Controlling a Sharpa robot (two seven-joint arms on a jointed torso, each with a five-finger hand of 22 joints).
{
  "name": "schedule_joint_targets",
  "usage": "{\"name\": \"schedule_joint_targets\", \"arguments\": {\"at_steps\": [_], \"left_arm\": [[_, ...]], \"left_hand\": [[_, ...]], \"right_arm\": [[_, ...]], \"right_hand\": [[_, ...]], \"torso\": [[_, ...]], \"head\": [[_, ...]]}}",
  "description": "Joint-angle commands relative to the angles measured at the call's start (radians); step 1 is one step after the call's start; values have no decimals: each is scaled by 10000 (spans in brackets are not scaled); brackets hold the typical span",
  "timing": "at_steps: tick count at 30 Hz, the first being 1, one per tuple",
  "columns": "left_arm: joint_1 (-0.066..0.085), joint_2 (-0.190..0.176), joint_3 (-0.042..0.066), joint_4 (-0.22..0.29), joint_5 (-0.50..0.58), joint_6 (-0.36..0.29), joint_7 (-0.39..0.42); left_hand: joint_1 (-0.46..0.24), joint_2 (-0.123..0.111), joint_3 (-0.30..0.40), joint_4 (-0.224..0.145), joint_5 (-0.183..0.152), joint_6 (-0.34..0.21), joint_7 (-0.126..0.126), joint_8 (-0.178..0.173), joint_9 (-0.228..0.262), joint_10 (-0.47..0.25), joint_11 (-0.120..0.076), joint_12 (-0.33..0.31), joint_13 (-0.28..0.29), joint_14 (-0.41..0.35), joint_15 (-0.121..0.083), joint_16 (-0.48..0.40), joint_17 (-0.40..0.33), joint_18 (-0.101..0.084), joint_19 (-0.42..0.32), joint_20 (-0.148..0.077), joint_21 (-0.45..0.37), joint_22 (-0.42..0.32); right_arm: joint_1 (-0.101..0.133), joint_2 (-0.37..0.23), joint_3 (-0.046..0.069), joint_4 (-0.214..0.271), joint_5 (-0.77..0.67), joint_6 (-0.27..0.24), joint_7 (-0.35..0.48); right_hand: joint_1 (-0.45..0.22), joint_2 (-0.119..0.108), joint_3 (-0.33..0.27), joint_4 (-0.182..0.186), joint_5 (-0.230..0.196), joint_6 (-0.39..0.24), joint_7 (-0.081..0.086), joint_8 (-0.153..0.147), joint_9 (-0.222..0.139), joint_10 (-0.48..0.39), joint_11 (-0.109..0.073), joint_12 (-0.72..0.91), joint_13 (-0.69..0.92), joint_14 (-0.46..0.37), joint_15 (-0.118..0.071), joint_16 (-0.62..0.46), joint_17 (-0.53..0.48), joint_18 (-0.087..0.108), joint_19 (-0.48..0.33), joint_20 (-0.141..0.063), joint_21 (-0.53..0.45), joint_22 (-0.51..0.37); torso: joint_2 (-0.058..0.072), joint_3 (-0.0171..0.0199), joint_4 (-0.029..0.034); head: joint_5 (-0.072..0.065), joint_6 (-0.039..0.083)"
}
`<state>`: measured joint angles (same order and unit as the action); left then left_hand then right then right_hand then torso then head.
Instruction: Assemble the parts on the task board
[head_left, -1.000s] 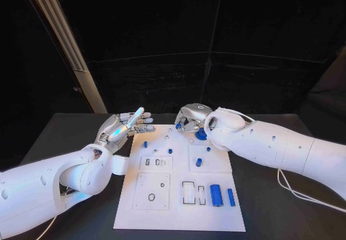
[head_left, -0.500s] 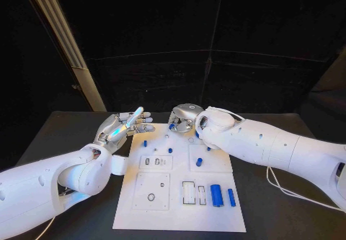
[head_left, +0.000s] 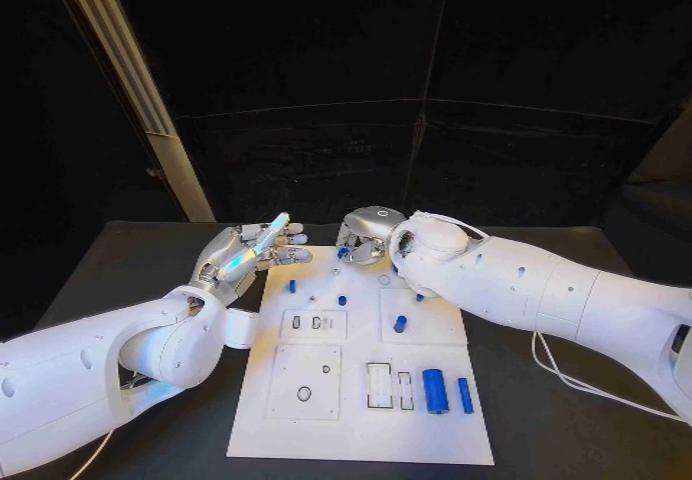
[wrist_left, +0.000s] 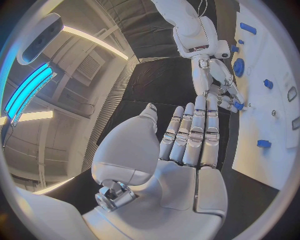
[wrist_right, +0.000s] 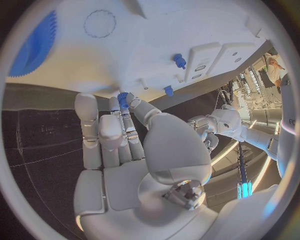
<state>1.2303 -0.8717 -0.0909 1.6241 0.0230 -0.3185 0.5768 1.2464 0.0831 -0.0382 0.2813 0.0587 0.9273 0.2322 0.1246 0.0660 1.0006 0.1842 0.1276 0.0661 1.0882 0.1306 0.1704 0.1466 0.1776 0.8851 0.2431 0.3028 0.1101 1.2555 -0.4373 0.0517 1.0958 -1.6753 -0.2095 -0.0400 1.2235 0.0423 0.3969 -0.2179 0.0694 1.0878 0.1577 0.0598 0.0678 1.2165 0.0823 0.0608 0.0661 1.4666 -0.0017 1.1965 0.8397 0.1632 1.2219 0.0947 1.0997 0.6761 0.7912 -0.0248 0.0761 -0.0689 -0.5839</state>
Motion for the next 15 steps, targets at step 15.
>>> {"name": "schedule_joint_targets", "arguments": {"at_steps": [15], "left_arm": [[24,39,7,-29,-44,196,-16]], "left_hand": [[79,24,-20,-58,43,-48,137,-72,-8,-35,37,-70,-12,-29,59,-42,18,59,60,35,-67,-15]], "right_arm": [[-8,194,-26,-250,-259,170,-80]], "right_hand": [[4,-946,-395,570,-82,-1918,462,15,-41,-2405,536,55,-29,-459,401,-911,-1653,218,-1189,376,-991,-1749]], "torso": [[14,4,-10]], "head": [[-7,-16]]}}
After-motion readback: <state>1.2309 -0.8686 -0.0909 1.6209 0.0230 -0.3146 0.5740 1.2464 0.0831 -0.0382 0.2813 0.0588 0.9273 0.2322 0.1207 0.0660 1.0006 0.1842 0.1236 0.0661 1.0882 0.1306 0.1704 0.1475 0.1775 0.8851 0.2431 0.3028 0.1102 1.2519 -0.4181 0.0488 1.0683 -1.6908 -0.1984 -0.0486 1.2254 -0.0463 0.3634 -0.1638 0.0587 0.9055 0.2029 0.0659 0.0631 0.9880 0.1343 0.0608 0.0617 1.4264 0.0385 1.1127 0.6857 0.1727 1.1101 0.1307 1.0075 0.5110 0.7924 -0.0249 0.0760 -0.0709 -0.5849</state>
